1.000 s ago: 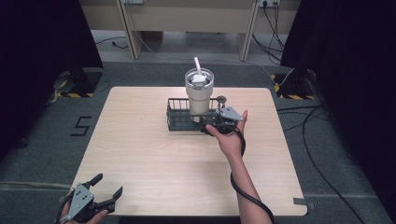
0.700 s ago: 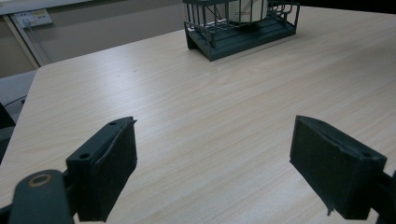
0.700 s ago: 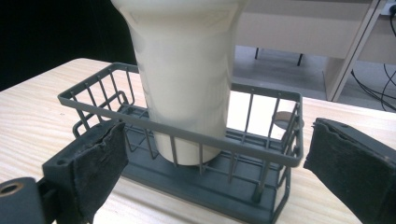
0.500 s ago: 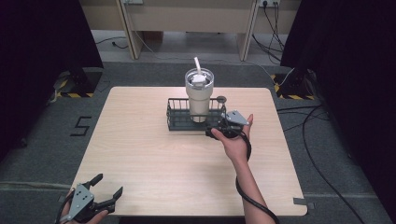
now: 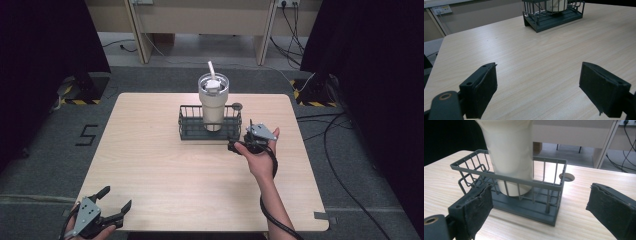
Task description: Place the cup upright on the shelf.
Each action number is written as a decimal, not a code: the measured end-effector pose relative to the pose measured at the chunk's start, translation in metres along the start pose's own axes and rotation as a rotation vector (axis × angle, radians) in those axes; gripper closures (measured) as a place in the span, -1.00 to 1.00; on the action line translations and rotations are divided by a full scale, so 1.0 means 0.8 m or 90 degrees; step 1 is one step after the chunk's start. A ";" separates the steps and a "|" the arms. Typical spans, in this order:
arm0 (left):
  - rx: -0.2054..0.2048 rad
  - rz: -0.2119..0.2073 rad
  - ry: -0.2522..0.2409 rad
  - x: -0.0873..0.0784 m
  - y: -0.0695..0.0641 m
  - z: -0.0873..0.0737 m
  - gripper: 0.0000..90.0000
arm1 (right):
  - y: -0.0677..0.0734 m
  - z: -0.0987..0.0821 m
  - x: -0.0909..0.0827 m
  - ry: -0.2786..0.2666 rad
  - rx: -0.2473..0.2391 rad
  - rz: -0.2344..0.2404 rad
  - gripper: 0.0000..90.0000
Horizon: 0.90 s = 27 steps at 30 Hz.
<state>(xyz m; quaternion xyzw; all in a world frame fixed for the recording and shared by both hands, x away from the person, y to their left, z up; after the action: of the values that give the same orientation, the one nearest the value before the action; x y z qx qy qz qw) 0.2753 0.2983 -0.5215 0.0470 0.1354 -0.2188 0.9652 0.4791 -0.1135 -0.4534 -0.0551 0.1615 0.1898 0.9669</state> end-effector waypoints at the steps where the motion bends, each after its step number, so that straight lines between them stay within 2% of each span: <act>1: 0.000 0.000 0.000 0.000 0.000 0.000 -0.69 | -0.002 -0.001 -0.002 0.001 -0.002 -0.001 -0.87; 10: 0.002 0.002 0.000 0.000 0.000 0.000 -0.69 | -0.016 -0.009 -0.019 0.003 0.000 -0.014 -0.86; 27: 0.001 0.007 0.002 0.000 -0.001 0.000 -0.69 | -0.027 -0.029 -0.052 0.007 0.010 -0.020 -0.85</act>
<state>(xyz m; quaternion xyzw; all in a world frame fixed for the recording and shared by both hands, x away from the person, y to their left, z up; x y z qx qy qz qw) 0.2751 0.2979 -0.5216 0.0492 0.1367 -0.2139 0.9660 0.4441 -0.1516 -0.4606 -0.0513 0.1671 0.1730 0.9693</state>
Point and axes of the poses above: each handheld gripper's, and its own axes: x roughly forward along the jaws, z roughly out of its top, y roughly to its left, the point moved 5 cm from there along x, roughly forward along the jaws, and after that the axes turned 4 degrees about -x, right-handed, at the moved point
